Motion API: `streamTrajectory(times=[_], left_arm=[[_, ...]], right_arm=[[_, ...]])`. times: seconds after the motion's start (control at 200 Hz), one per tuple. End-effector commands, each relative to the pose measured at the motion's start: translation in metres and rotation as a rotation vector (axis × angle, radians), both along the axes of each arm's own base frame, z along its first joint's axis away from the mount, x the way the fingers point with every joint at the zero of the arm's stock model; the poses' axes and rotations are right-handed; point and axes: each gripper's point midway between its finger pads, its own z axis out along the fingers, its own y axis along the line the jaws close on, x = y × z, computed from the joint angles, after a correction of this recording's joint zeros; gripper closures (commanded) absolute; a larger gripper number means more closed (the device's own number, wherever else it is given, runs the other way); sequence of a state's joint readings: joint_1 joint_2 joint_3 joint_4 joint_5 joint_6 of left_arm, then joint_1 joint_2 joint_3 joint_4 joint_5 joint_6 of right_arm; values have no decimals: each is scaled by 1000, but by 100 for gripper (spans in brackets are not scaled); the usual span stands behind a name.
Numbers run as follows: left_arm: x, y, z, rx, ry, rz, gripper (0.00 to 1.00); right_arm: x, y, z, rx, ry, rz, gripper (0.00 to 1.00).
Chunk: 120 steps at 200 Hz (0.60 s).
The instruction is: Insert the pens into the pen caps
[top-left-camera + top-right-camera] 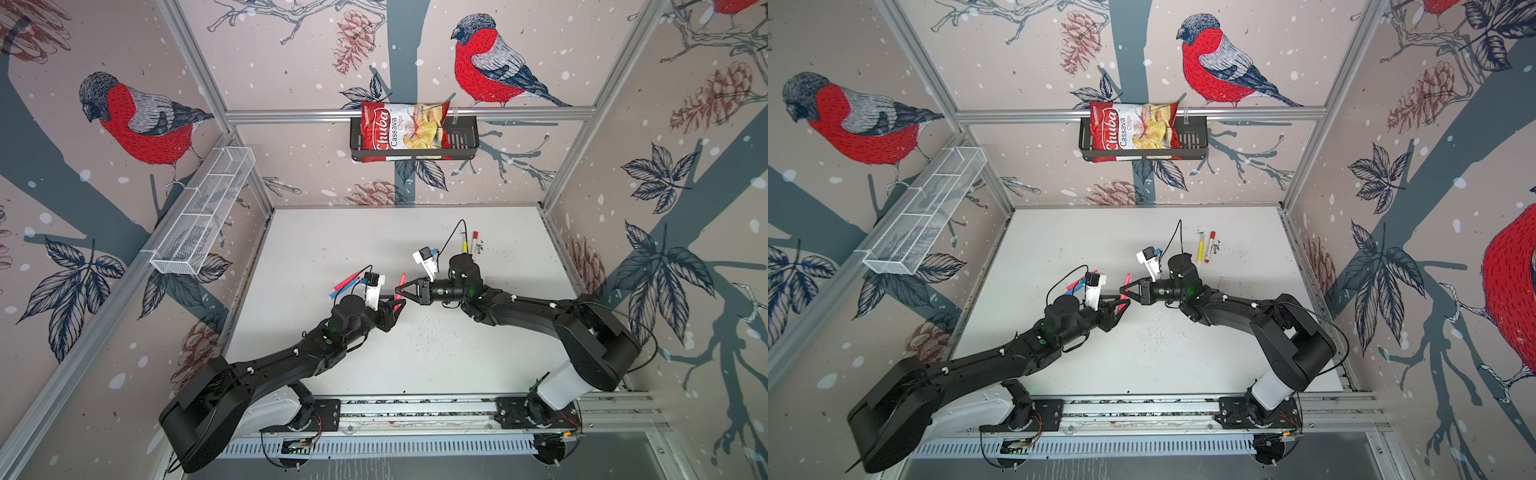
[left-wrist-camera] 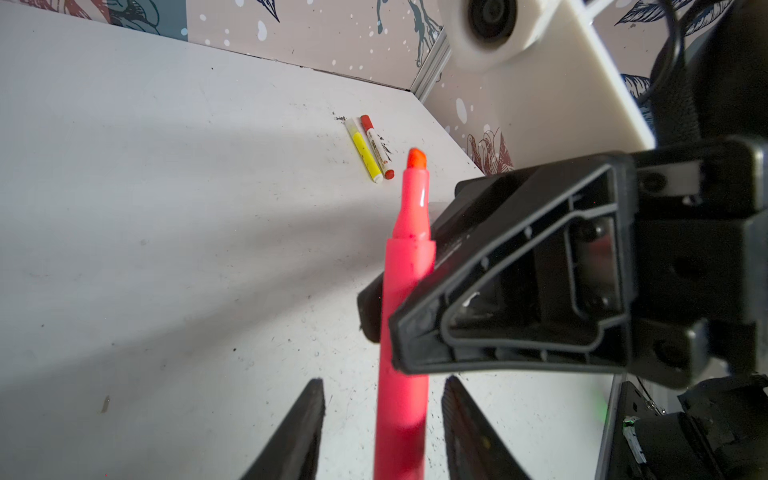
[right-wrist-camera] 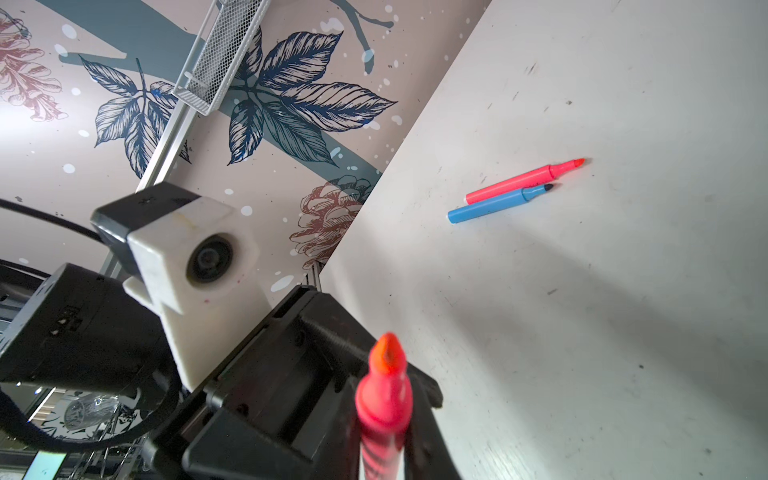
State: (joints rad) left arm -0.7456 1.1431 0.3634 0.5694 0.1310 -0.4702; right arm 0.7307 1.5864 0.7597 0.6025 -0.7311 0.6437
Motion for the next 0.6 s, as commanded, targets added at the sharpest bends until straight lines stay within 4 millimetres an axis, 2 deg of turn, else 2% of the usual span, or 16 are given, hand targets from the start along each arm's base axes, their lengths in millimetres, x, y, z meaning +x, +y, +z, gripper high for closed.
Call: streamTrajectory(times=[0.0,0.21,0.295,0.37,0.47,0.595], left_arm=[[1,-5,4,10,-13,-19,63],[1,-8,9,-8,-21,-33,80],[0,-8,8,-4,-23,-39,100],[-1,-9,9,-7,-26,-45,100],[-1,-8,10,-15,-29,-43,100],[-1,-11,10,-16,-27,-54,100]], right_arm=[[1,0,8,5,-39,-5,97],[0,-3,7,-18,-53,-11,96],[-1,-3,7,-24,-62,-11,95],[-2,-4,7,-33,-70,-11,91],[-3,-4,9,-46,-90,-9,80],[-6,-3,9,-68,-109,-2,82]])
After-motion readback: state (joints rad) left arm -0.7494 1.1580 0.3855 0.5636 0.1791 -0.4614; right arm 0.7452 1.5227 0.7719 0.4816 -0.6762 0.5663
